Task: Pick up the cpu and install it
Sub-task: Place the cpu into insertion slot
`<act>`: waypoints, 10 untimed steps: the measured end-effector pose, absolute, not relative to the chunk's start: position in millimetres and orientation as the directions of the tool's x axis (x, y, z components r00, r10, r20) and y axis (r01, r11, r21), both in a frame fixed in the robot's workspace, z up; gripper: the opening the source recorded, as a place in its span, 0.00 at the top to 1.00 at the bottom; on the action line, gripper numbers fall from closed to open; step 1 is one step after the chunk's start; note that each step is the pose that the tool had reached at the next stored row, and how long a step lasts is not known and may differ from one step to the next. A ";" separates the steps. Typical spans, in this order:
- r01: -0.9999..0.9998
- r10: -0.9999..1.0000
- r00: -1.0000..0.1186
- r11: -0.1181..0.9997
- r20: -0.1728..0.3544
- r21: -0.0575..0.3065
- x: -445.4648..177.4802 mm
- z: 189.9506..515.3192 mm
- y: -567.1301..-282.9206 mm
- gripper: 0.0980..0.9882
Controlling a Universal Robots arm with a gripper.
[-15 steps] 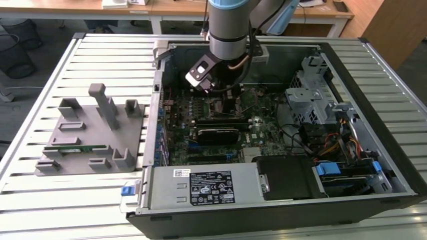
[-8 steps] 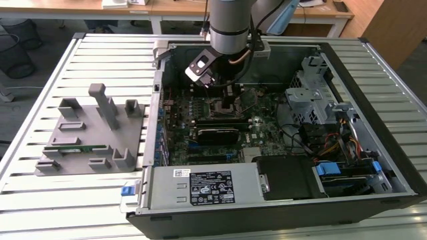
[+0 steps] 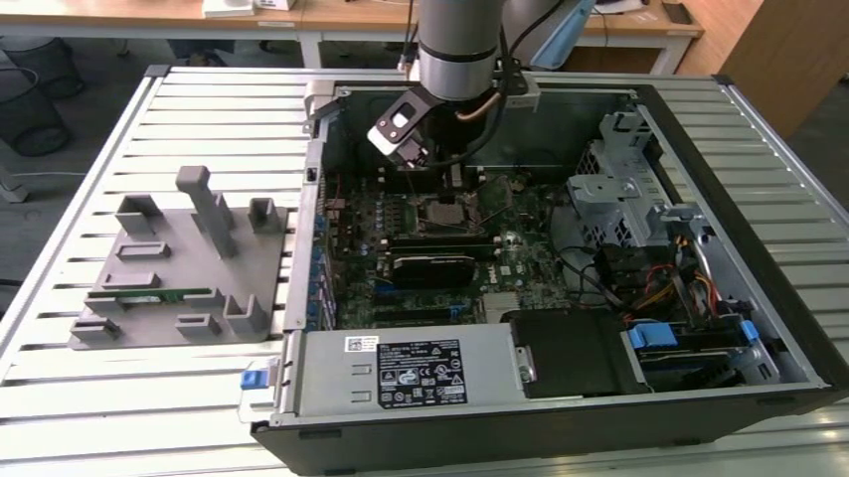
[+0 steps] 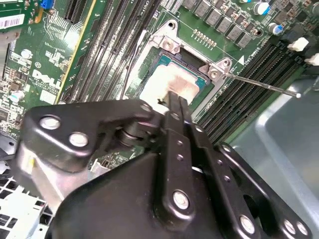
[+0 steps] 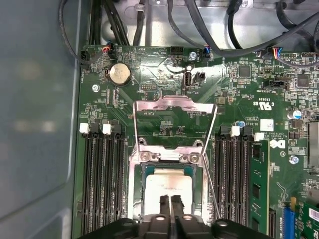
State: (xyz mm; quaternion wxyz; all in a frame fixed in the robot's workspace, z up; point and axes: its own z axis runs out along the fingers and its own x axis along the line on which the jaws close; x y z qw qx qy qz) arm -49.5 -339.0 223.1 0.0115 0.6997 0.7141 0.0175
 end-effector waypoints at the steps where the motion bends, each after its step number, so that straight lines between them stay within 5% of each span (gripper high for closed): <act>1: 0.999 1.000 -0.021 0.020 0.008 0.041 -49.5 224.0 -339.0 0.92; 2: 0.999 1.000 -0.021 0.020 0.008 0.040 -49.5 225.1 -339.0 0.99; 10: 0.999 1.000 -0.021 0.020 0.008 0.036 -49.5 232.8 -339.0 0.99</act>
